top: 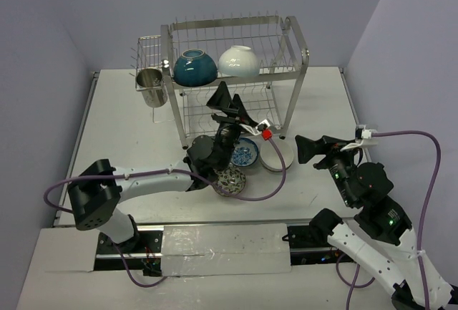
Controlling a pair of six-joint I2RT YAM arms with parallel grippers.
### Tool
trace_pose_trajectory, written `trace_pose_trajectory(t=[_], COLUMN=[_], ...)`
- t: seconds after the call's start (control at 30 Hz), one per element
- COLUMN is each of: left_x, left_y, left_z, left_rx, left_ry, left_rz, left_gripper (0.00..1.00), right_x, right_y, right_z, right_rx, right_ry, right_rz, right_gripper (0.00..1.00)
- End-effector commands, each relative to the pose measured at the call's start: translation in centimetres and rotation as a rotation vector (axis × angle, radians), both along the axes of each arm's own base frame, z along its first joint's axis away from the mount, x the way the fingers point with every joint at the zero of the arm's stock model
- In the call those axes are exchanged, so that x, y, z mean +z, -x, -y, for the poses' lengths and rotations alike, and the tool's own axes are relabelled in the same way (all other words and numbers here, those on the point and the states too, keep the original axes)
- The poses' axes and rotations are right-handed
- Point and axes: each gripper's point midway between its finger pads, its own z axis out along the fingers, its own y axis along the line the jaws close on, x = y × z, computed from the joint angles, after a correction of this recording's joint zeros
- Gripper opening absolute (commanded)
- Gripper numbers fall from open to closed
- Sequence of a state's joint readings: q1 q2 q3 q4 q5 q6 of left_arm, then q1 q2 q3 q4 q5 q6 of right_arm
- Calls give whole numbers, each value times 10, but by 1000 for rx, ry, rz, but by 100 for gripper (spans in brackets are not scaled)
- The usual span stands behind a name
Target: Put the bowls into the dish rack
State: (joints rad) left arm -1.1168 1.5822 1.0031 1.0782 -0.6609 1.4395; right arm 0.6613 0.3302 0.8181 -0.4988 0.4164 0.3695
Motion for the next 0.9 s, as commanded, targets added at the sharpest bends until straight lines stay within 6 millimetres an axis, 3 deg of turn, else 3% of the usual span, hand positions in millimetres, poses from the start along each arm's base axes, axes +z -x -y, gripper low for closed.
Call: trace_pose_trajectory(t=[0.0, 0.13, 0.17, 0.23, 0.27, 0.3, 0.4, 0.43, 0.47, 0.53, 0.6, 0.8, 0.87], left_x=[31, 19, 6, 6, -24, -33, -63, -68, -87, -106, -117, -153, -156], left_y=[23, 46, 52, 62, 67, 75, 91, 94, 97, 100, 105, 93, 95], left_z=[-11, 2, 11, 21, 25, 42, 57, 61, 65, 74, 79, 58, 50], left_rx=[-39, -116, -115, -200, -184, -275, -322, -324, -290, -285, -286, -211, -201], left_ry=[211, 399, 383, 610, 539, 704, 842, 866, 884, 884, 928, 1052, 1071], left_rz=[-47, -206, -286, -437, -568, -710, -936, -977, -1045, -1119, -1194, -1366, -1391], left_gripper=[79, 83, 84, 86, 86, 86, 88, 88, 88, 89, 90, 91, 91], right_x=[5, 6, 6, 5, 4, 4, 3, 0, -1, -7, -13, -59, -74], right_y=[-5, -6, -6, -5, -5, -4, -2, -1, -1, -2, -5, -17, -23], right_z=[-8, -9, -9, -8, -7, -7, -3, -1, -1, 0, -3, -27, -36], right_rx=[19, 17, 16, 14, 11, 9, 0, -10, -13, -20, -25, 25, 43], right_ry=[-19, -21, -23, -26, -26, -28, -39, -37, -39, -35, -24, 90, 139], right_rz=[21, 19, 18, 10, 6, 4, -4, -15, -19, -39, -71, -269, -342], right_gripper=[100, 100, 100, 100, 100, 100, 100, 100, 100, 99, 98, 94, 95])
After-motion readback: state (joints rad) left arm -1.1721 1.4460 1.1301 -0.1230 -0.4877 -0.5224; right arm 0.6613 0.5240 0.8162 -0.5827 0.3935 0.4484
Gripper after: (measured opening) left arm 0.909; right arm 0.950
